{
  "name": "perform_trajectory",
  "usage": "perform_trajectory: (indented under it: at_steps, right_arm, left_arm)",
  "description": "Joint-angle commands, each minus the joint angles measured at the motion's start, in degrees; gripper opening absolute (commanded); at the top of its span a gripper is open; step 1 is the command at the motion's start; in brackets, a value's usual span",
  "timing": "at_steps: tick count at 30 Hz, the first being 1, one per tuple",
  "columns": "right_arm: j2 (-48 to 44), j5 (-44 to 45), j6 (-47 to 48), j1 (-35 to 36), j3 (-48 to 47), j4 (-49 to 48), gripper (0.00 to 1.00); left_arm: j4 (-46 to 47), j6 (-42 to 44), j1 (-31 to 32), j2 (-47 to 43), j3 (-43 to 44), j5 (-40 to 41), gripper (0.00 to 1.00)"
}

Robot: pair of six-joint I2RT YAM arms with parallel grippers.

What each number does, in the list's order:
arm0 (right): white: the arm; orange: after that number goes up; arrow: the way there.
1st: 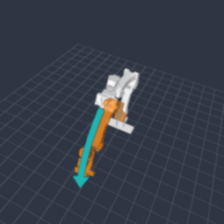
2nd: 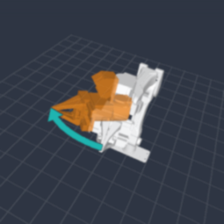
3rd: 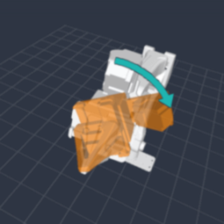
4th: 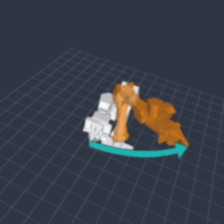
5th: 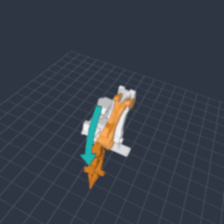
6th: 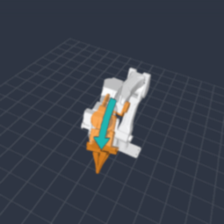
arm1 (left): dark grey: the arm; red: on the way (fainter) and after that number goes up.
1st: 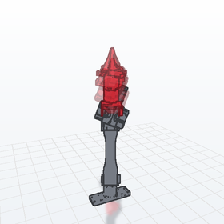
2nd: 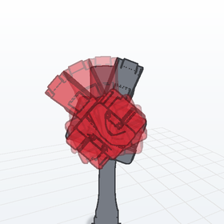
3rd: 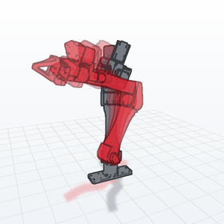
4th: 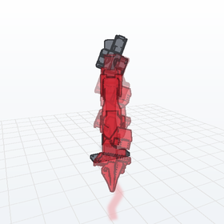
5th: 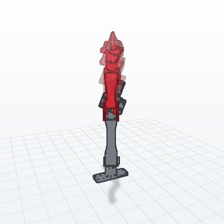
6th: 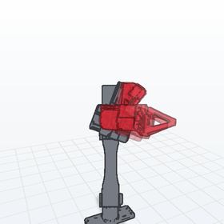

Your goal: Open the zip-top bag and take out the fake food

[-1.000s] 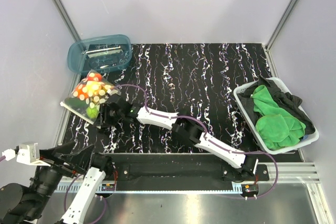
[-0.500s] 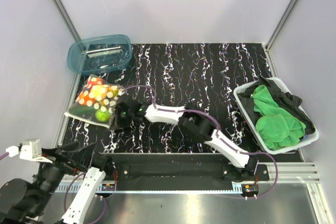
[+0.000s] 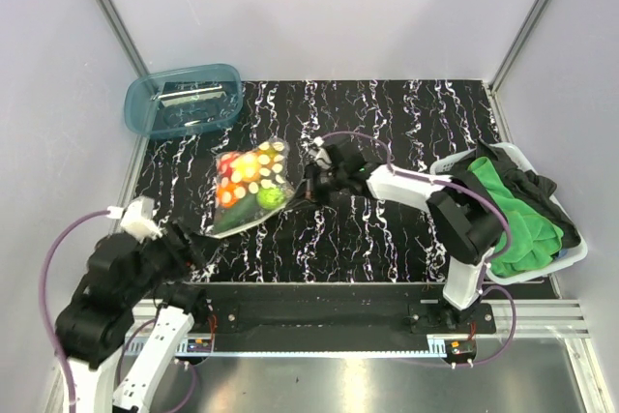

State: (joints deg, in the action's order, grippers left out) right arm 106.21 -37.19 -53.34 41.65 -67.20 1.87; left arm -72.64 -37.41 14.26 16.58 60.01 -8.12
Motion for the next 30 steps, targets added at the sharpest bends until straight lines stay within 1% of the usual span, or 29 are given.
perform_trajectory:
  at_steps: [1, 2, 4, 5, 6, 8, 10, 11, 13, 14, 15, 17, 18, 19, 20, 22, 23, 25, 26, 28, 29, 30]
  right_arm:
    - [-5.8, -10.8, 11.3, -6.5, 3.6, 6.5, 0.00]
    - [-5.9, -12.7, 13.2, -7.6, 3.5, 11.8, 0.00]
    - [-5.5, -15.0, 18.5, -10.7, 2.8, 16.7, 0.00]
    - [-5.6, -16.2, 19.5, -11.3, 2.9, 19.5, 0.00]
    - [-5.3, -16.9, 20.3, -12.0, 2.9, 20.5, 0.00]
    - [-4.4, -18.1, 22.5, -13.8, 2.1, 23.3, 0.00]
    - [-3.8, -18.0, 24.5, -14.5, 0.7, 25.0, 0.01]
    - [-3.6, -17.0, 25.4, -15.4, 0.0, 28.0, 0.02]
    - [-2.5, -15.8, 27.8, -16.6, -2.2, 30.9, 0.05]
    - [-2.1, -15.2, 28.2, -17.1, -2.8, 33.0, 0.07]
    - [-0.8, -14.8, 28.8, -18.6, -3.5, 34.2, 0.08]
    - [0.5, -12.8, 30.7, -20.1, -6.4, 37.9, 0.11]
    - [1.9, -12.2, 31.6, -21.5, -7.4, 38.7, 0.13]
    - [2.6, -11.2, 31.8, -22.0, -9.4, 39.8, 0.14]
    - [3.4, -10.5, 31.9, -22.7, -10.5, 40.4, 0.14]
    - [5.7, -9.1, 31.7, -24.1, -13.6, 41.5, 0.16]
    - [6.5, -9.0, 31.6, -24.5, -14.8, 42.2, 0.24]
    - [8.0, -7.5, 31.3, -24.8, -18.3, 43.9, 0.36]
    - [8.4, -6.6, 31.5, -24.8, -19.6, 44.8, 0.46]
    - [8.6, -4.4, 32.0, -24.8, -21.6, 47.2, 0.55]
    - [8.4, -4.1, 32.1, -24.8, -21.7, 47.6, 0.57]
    - [6.9, -3.9, 32.1, -24.8, -20.7, 47.6, 0.63]
  left_arm:
    - [10.2, -3.9, 0.2, 5.6, -6.4, -7.2, 0.81]
    - [10.8, -4.6, 0.2, 6.7, -7.9, -7.9, 0.81]
    - [13.7, -4.3, 0.1, 9.1, -11.6, -10.2, 0.79]
    - [14.8, -4.0, 0.1, 9.7, -12.9, -11.2, 0.79]
    - [17.9, -3.5, 0.1, 10.3, -16.0, -12.3, 0.80]
    - [20.8, -2.8, 0.1, 13.0, -18.9, -14.7, 0.80]
    - [25.9, -2.5, 0.1, 15.3, -22.7, -17.0, 0.80]
    - [27.7, -2.9, 0.0, 17.7, -24.0, -17.5, 0.80]
    - [31.7, -2.9, -0.1, 20.2, -26.6, -18.0, 0.80]
    - [32.7, -3.1, -0.3, 22.9, -27.3, -18.2, 0.80]
    - [35.3, -3.1, -0.4, 23.8, -27.8, -18.5, 0.80]
    - [36.6, -3.2, -1.5, 26.0, -28.8, -18.2, 0.80]
    - [38.7, -2.9, -2.2, 27.6, -29.0, -18.6, 0.80]
    - [40.0, -2.5, -3.2, 28.2, -29.2, -20.6, 0.80]
    - [41.3, -2.3, -5.4, 29.0, -29.9, -21.8, 0.80]
    - [45.4, -2.5, -7.9, 32.5, -30.7, -26.5, 0.80]
    - [45.8, -2.5, -9.8, 34.1, -30.6, -27.3, 0.80]
    - [47.7, -2.1, -10.7, 38.0, -30.0, -30.0, 0.80]
    - [47.9, -0.8, -10.7, 39.1, -29.7, -30.1, 0.80]
    - [48.8, -0.1, -10.7, 42.3, -30.2, -31.4, 0.80]
    - [49.9, -0.9, -10.6, 43.0, -30.7, -32.5, 0.80]
    - [52.0, -1.5, -10.1, 43.8, -32.0, -32.8, 0.79]
